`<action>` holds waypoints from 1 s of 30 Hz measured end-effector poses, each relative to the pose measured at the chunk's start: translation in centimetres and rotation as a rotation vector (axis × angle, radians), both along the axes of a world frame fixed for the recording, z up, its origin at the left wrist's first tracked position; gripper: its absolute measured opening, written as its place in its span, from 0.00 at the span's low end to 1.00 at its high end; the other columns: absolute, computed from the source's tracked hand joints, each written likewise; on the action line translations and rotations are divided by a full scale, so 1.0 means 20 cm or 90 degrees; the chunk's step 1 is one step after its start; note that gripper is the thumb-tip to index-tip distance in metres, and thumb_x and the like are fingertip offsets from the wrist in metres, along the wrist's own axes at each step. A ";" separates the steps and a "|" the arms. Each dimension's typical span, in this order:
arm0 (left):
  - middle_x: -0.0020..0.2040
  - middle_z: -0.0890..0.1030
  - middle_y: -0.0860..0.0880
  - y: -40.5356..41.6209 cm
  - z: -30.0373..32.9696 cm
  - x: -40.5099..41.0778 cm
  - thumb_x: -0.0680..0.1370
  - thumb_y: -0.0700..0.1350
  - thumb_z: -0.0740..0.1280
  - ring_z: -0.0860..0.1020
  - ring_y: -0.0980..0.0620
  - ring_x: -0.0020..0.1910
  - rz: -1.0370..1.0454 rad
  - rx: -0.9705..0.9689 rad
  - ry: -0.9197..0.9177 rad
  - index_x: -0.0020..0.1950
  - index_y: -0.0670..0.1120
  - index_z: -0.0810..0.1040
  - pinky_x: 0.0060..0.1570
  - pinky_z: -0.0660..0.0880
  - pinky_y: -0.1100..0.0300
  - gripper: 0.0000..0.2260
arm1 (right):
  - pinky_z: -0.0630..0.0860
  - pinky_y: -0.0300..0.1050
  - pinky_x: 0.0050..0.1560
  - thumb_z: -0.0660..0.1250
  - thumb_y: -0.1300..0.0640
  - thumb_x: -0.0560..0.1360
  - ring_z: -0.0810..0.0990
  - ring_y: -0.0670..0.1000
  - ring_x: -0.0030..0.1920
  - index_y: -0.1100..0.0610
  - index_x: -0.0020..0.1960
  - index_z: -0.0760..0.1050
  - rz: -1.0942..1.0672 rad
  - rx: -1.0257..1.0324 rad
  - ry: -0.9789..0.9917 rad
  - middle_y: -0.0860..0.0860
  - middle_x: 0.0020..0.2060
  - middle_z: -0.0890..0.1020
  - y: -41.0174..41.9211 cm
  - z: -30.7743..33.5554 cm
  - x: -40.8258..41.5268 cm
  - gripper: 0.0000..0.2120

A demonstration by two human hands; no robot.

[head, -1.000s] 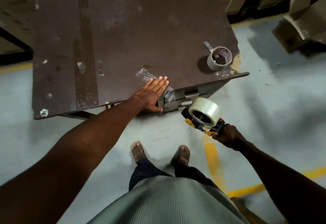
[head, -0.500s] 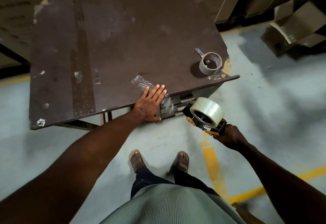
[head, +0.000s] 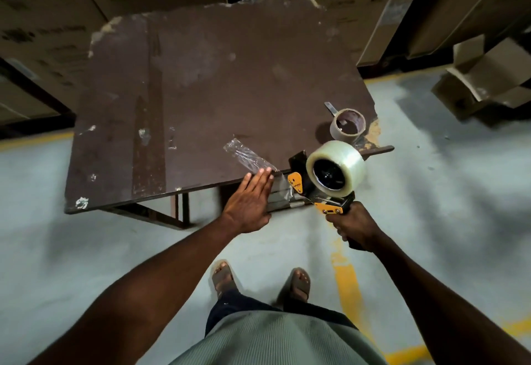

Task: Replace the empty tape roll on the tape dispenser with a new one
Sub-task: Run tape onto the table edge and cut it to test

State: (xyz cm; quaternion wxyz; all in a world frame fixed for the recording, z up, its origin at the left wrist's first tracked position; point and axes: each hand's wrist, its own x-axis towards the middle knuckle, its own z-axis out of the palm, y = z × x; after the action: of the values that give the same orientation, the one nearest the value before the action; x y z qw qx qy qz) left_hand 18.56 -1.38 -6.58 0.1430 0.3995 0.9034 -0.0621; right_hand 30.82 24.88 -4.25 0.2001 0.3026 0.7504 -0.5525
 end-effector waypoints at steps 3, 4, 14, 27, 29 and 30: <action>0.82 0.45 0.39 -0.05 0.06 0.02 0.76 0.60 0.62 0.45 0.42 0.81 0.053 0.029 0.012 0.81 0.38 0.46 0.79 0.47 0.43 0.44 | 0.64 0.43 0.26 0.69 0.65 0.76 0.66 0.52 0.23 0.59 0.38 0.74 -0.027 -0.136 0.022 0.54 0.26 0.69 -0.07 0.03 -0.10 0.09; 0.82 0.45 0.40 -0.06 0.07 0.02 0.76 0.60 0.62 0.45 0.42 0.81 0.070 0.039 0.016 0.81 0.38 0.47 0.79 0.48 0.42 0.43 | 0.65 0.43 0.26 0.70 0.63 0.77 0.67 0.52 0.23 0.59 0.38 0.75 -0.028 -0.168 0.019 0.55 0.26 0.70 -0.09 0.05 -0.15 0.09; 0.82 0.41 0.41 -0.26 0.16 -0.13 0.78 0.60 0.57 0.42 0.43 0.81 0.194 0.075 0.034 0.81 0.40 0.42 0.79 0.45 0.44 0.42 | 0.71 0.40 0.26 0.66 0.58 0.79 0.71 0.52 0.22 0.56 0.34 0.73 -0.073 -0.386 -0.050 0.53 0.26 0.73 -0.35 0.17 -0.72 0.15; 0.81 0.56 0.39 -0.39 0.10 -0.59 0.75 0.60 0.60 0.56 0.41 0.80 0.191 0.149 0.051 0.80 0.38 0.55 0.79 0.52 0.45 0.41 | 0.71 0.39 0.25 0.64 0.61 0.78 0.74 0.52 0.25 0.57 0.47 0.74 -0.114 -0.395 -0.089 0.54 0.27 0.74 -0.55 0.12 -1.47 0.02; 0.80 0.58 0.39 -0.40 0.11 -0.63 0.74 0.60 0.61 0.59 0.41 0.79 0.200 0.150 0.060 0.80 0.38 0.57 0.76 0.50 0.46 0.41 | 0.72 0.39 0.25 0.64 0.61 0.78 0.74 0.51 0.25 0.56 0.47 0.74 -0.101 -0.394 -0.101 0.53 0.27 0.74 -0.54 0.10 -1.55 0.02; 0.80 0.58 0.39 -0.40 0.10 -0.64 0.74 0.61 0.61 0.59 0.41 0.79 0.205 0.149 0.064 0.79 0.38 0.57 0.76 0.50 0.46 0.41 | 0.72 0.39 0.25 0.64 0.61 0.78 0.74 0.51 0.25 0.56 0.47 0.74 -0.097 -0.394 -0.108 0.53 0.27 0.75 -0.53 0.09 -1.57 0.02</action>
State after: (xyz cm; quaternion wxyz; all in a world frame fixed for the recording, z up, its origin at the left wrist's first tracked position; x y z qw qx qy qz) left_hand 5.72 -9.30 -4.51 0.0582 0.2602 0.9627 0.0466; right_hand -0.64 14.24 -2.45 0.3023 0.3273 0.5033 -0.7404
